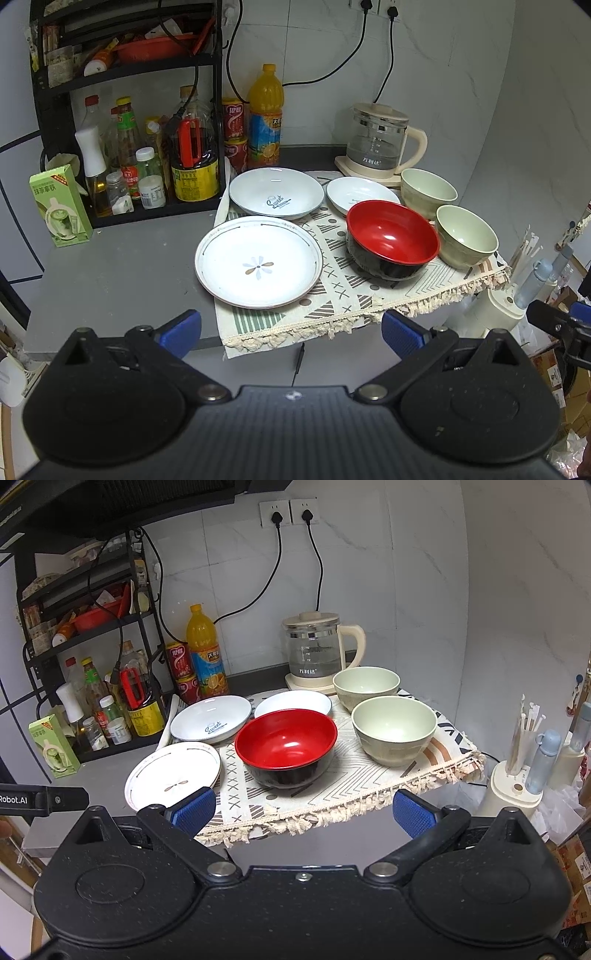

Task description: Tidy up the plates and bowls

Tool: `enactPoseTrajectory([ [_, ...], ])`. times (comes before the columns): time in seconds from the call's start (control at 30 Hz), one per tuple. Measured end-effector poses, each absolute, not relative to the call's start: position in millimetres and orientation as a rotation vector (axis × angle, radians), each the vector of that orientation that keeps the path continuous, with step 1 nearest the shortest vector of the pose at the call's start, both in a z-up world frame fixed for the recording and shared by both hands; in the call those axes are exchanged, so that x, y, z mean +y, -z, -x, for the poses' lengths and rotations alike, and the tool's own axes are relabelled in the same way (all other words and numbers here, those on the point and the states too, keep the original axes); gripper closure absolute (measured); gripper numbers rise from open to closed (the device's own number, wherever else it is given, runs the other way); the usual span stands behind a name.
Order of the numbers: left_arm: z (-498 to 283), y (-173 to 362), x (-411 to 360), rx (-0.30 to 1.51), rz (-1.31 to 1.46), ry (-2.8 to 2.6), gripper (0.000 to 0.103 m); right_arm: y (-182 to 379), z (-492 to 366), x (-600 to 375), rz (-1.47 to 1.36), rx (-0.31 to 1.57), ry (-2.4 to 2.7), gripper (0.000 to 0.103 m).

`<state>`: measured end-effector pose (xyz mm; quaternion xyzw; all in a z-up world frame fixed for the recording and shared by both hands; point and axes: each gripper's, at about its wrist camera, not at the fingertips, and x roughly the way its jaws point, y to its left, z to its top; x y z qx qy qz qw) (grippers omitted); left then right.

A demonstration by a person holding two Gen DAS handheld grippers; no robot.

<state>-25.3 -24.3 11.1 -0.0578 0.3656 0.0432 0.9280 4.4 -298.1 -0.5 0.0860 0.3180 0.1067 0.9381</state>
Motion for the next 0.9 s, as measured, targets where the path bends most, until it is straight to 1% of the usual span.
enactPoseTrajectory([
  [0.9,14.5,-7.1,-43.2,0.758,0.104,-0.081,0.000,5.6,-10.7,-312.6,-0.175,0.652,-0.200,0.000],
])
